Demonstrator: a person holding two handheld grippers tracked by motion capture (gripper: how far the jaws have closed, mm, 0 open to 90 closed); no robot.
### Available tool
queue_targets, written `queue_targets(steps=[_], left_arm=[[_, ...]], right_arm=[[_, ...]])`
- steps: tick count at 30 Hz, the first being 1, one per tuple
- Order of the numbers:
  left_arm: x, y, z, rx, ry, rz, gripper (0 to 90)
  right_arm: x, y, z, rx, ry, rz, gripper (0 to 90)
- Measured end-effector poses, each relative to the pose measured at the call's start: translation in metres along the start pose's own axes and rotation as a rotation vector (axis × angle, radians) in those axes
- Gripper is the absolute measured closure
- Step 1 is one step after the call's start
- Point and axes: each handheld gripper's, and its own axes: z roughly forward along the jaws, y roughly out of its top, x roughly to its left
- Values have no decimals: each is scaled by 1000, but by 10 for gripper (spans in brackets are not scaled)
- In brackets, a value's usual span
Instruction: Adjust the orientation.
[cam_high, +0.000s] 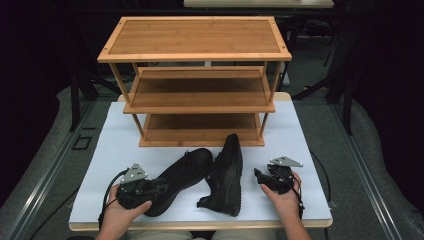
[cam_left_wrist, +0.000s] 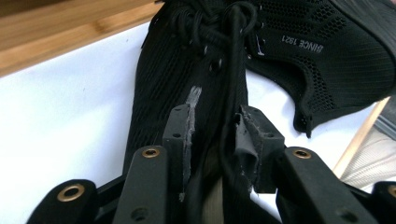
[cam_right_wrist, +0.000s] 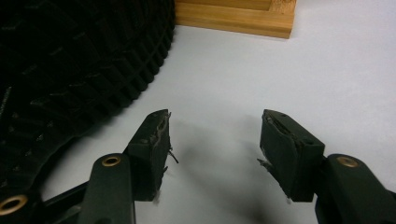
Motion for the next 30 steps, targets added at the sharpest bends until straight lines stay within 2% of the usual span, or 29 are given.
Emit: queue_targets(steps=[2, 8, 11, 18, 23, 24, 27, 30], left_arm=[[-1, 1, 1, -3, 3, -5, 657], [-3, 8, 9, -1, 14, 23, 679], [-3, 9, 11, 4, 18, 29, 709], [-2, 15, 12, 43, -9, 25, 824], [-4, 14, 11, 33, 4, 20, 862], [-5, 14, 12, 22, 2, 6, 862], [-4, 14, 10, 14, 1, 1, 866], [-3, 16, 6, -19, 6, -24, 868]], right_arm=[[0, 0, 0, 1, -2, 0, 421], [0, 0, 1, 5, 1, 5, 421], [0, -1, 1, 4, 4, 5, 421], [0, -1, 2, 6, 3, 4, 421], [0, -1, 1, 4, -2, 10, 421], [0, -1, 1, 4, -2, 8, 421], [0, -1, 1, 4, -1, 8, 421], [-1, 0, 0, 4, 0, 8, 422]])
